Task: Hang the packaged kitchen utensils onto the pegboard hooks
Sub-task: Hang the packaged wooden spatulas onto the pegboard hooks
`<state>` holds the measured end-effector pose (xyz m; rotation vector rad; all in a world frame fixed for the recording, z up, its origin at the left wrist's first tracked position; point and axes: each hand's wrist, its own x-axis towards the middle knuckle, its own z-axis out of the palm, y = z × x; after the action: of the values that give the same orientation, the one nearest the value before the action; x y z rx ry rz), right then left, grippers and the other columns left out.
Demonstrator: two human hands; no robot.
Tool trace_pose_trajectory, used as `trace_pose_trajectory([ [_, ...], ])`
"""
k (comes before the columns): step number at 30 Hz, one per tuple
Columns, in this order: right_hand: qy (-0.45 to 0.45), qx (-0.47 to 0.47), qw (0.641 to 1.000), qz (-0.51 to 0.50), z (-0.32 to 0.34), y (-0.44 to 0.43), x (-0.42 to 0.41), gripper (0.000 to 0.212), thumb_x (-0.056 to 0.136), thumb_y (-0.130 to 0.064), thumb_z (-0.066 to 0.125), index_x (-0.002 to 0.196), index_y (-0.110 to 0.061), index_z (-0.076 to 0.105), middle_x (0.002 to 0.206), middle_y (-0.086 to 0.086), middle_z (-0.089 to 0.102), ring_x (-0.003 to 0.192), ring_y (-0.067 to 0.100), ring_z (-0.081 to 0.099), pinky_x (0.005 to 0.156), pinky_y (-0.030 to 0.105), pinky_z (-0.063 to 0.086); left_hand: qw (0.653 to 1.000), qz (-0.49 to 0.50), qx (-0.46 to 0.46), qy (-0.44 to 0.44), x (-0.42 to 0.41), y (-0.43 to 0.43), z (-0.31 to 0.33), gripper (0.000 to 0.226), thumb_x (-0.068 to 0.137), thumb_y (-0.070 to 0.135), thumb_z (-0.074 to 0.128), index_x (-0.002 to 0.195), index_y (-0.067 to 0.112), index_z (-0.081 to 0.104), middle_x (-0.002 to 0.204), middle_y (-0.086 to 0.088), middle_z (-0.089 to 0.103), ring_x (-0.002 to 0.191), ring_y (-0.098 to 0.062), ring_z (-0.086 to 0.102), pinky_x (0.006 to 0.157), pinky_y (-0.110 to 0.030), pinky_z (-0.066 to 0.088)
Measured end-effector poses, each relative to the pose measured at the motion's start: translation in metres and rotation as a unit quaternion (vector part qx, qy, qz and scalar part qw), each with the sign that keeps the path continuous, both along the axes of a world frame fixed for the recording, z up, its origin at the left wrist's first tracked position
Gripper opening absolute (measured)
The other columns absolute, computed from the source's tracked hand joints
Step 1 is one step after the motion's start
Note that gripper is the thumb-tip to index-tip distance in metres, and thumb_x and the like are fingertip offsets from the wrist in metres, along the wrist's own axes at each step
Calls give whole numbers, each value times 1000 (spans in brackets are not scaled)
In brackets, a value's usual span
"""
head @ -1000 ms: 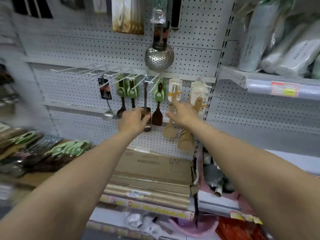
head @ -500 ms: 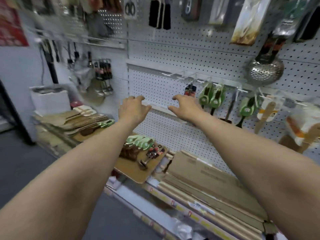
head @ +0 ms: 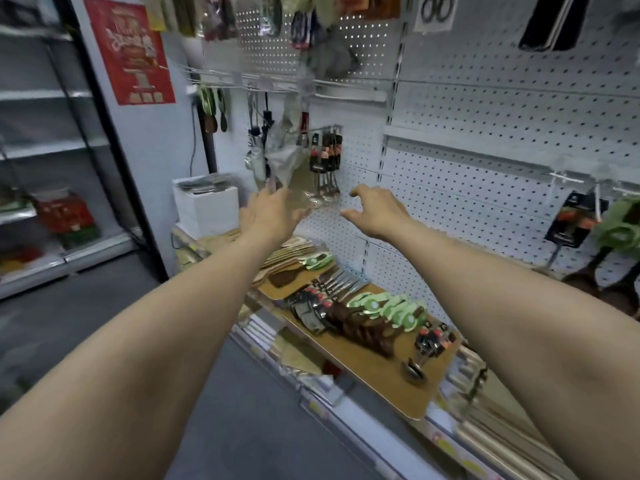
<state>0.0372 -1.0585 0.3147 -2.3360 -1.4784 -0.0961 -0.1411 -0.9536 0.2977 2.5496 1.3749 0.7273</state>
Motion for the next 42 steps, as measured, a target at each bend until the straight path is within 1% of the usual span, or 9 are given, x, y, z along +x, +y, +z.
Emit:
trace_pose_trajectory([
  [2, 5, -2, 1000, 12, -6, 41, -5, 61, 96, -51, 58, 145, -18, 47, 144, 11, 53, 131, 32, 49, 101, 43, 45, 1000, 5, -3, -6, -6, 40, -10, 51, 91, 54, 56, 137, 32, 52, 135, -5, 58, 124, -32, 51, 95, -49, 48],
  [7, 7, -12, 999, 34, -27, 148, 0, 60, 93, -52, 60, 142, -19, 50, 138, 8, 57, 125, 30, 53, 100, 44, 48, 1000, 18, -13, -13, 1, 137, -36, 54, 90, 58, 54, 138, 32, 51, 138, -5, 56, 126, -31, 49, 97, -51, 48],
  [13, 27, -38, 998, 40, -42, 279, 23, 61, 94, -51, 60, 144, -19, 47, 140, 10, 54, 128, 32, 52, 100, 46, 49, 999, 22, -29, -6, 24, 261, -43, 54, 88, 62, 56, 135, 36, 52, 130, -3, 60, 124, -28, 50, 94, -49, 49],
  [24, 66, -113, 991, 30, -95, 473, 43, 64, 92, -52, 61, 140, -12, 50, 138, 14, 58, 126, 35, 54, 103, 48, 47, 995, 11, -96, 12, 47, 442, -89, 49, 92, 53, 56, 135, 29, 53, 134, -8, 57, 123, -33, 49, 98, -46, 46],
  [29, 86, -128, 988, -14, -135, 552, 46, 64, 93, -55, 59, 141, -13, 50, 140, 14, 56, 128, 36, 52, 101, 43, 47, 992, -23, -121, 12, 51, 537, -125, 48, 92, 51, 57, 134, 27, 55, 131, -9, 59, 120, -34, 51, 96, -48, 48],
  [34, 129, -139, 979, -79, -183, 622, 35, 59, 98, -50, 54, 144, -14, 48, 142, 14, 55, 129, 35, 51, 98, 39, 44, 984, -84, -155, 41, 49, 640, -176, 46, 93, 54, 54, 134, 32, 55, 134, -7, 58, 120, -33, 52, 97, -47, 48],
  [37, 186, -155, 962, -130, -215, 655, 19, 59, 98, -47, 55, 145, -12, 47, 143, 15, 55, 130, 34, 51, 98, 37, 43, 972, -136, -182, 66, 41, 689, -206, 47, 96, 49, 54, 135, 23, 58, 133, -11, 61, 122, -33, 53, 100, -40, 43],
  [40, 245, -185, 937, -165, -244, 678, 5, 58, 100, -44, 54, 145, -8, 47, 142, 15, 55, 128, 33, 53, 95, 35, 44, 952, -174, -230, 99, 35, 727, -236, 48, 97, 44, 54, 136, 16, 57, 133, -14, 61, 128, -34, 50, 108, -41, 35],
  [42, 277, -192, 923, -188, -263, 686, 1, 57, 101, -43, 53, 145, -7, 47, 141, 15, 56, 127, 31, 54, 96, 35, 44, 942, -192, -254, 104, 39, 745, -258, 47, 97, 43, 56, 134, 14, 58, 130, -17, 63, 126, -34, 52, 106, -41, 39],
])
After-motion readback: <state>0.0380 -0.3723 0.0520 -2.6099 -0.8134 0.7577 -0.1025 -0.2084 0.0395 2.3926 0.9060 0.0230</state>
